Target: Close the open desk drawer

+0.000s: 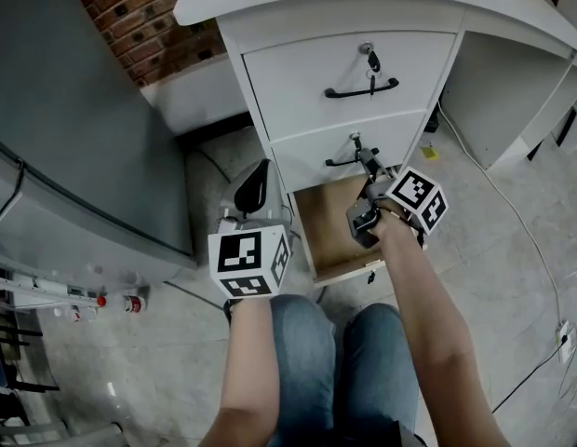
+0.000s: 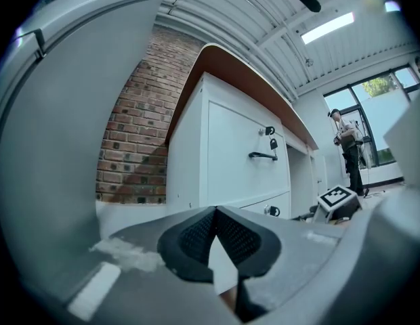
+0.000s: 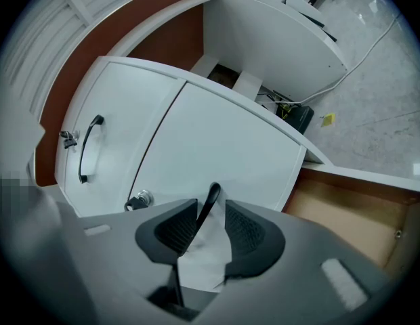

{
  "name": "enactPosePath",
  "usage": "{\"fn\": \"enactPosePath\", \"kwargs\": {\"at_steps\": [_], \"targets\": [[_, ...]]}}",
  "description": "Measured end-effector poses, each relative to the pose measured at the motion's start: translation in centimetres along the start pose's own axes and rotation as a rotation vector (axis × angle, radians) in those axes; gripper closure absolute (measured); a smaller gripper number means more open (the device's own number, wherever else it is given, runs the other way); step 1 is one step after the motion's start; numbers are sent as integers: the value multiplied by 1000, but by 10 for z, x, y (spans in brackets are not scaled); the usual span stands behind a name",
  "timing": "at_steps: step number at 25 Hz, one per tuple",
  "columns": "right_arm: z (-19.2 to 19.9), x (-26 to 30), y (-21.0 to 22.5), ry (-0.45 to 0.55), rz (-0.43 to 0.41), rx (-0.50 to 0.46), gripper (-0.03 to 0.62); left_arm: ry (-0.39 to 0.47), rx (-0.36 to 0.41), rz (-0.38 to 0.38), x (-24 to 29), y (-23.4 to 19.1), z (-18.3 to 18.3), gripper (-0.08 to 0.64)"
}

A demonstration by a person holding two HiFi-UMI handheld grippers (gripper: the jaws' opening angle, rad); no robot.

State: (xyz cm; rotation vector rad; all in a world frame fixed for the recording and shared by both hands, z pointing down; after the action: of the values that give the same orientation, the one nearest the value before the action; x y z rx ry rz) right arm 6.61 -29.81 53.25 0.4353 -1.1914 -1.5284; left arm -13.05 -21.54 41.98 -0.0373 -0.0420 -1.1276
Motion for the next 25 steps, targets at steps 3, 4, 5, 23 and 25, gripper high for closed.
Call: {"fn": "enactPosePath", "kwargs": {"at_steps": [3,4,5,23,25], "targets": [[-2,-5,2,-2,-2,-14,462,-2,-5,11,-1,6,2,561],[-3,-8,2,-3,-3,-22,462,-3,-4,17,0,8,3,561],[-3,-11,4,-3,-3,-26,463,-5,-2,25,0,11,3,561],[23,-83,101,-82,82,-13,483,-71,46,156,-4,77,29,561],[26,-88,108,-96,86,-17,483,-71,24,151,-5,77,32,561]]}}
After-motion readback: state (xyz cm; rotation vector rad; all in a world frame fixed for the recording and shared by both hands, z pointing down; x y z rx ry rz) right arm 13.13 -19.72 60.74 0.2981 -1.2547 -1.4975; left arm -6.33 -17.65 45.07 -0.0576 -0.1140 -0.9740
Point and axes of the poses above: the fingertips, and each gripper's own axes: x forward along the fingers, y to its right, z out of its underside, the point moved 1 cm from there along -x, backward along the fingers, and after that the axes turned 10 degrees about z, right-handed, at the moved point
